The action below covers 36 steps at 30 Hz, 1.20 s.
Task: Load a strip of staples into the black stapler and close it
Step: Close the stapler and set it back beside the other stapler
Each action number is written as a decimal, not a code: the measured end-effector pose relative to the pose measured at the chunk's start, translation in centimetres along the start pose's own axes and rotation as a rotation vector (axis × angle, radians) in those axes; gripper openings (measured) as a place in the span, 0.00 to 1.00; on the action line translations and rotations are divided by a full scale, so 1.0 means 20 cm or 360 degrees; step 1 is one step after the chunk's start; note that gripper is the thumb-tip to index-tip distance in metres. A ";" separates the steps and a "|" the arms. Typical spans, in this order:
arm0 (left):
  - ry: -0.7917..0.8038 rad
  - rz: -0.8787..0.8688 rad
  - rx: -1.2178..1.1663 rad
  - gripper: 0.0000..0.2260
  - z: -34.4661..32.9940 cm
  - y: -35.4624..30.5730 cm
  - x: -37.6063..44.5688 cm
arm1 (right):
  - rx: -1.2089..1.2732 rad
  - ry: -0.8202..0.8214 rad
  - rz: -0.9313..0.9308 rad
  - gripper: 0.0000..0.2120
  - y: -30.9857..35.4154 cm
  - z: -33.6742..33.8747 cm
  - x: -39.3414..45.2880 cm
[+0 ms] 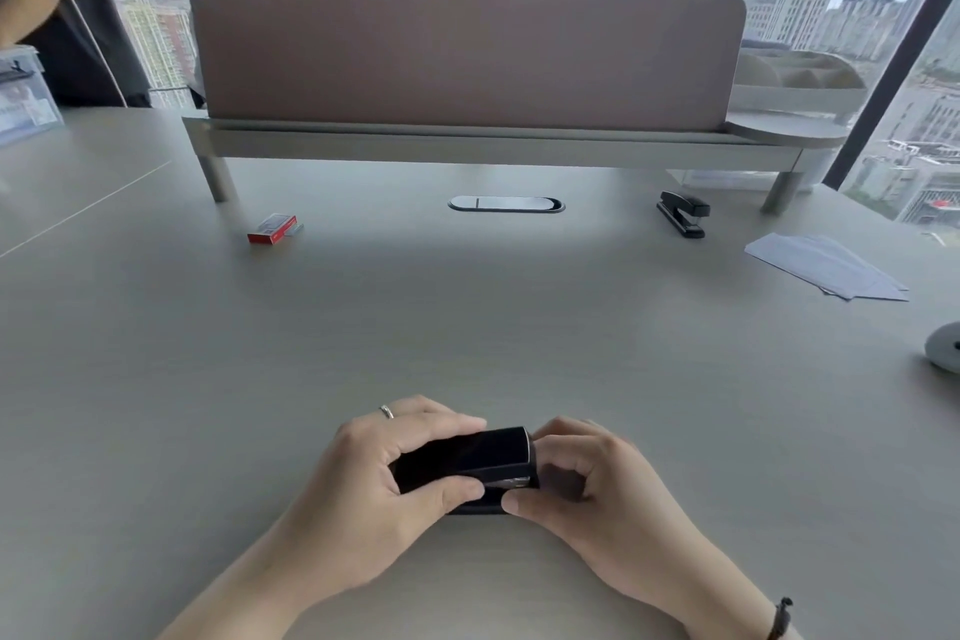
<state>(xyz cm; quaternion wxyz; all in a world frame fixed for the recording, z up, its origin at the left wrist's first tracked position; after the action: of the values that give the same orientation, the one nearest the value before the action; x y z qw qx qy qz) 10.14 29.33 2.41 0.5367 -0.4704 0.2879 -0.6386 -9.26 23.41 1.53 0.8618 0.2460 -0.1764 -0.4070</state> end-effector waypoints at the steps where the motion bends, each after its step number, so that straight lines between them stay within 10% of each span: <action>1: 0.0004 0.0007 0.0002 0.18 0.00 0.00 0.00 | -0.0014 -0.0003 -0.0005 0.04 0.00 0.00 0.00; 12: -0.0060 0.0043 0.0024 0.18 0.00 0.03 -0.03 | 0.0334 -0.0073 -0.0093 0.18 0.00 0.02 -0.03; 36: -0.0021 -0.0014 0.0120 0.18 -0.01 0.04 -0.03 | 0.0335 -0.0106 0.0017 0.08 0.03 0.04 -0.04</action>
<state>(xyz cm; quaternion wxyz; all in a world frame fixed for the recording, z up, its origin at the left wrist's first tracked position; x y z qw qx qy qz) 10.25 29.60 1.51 0.5532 -0.4552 0.2580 -0.6482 -9.80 24.06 2.44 0.8271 0.3206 -0.2480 -0.3895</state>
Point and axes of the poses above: each hand's wrist, its own x-axis towards the middle knuckle, its own z-axis out of the back of the hand, y = z × x, the point moved 3 cm from there along x, towards the middle knuckle, and after that the axes turned 9 degrees about -x, right-handed, at the moved point
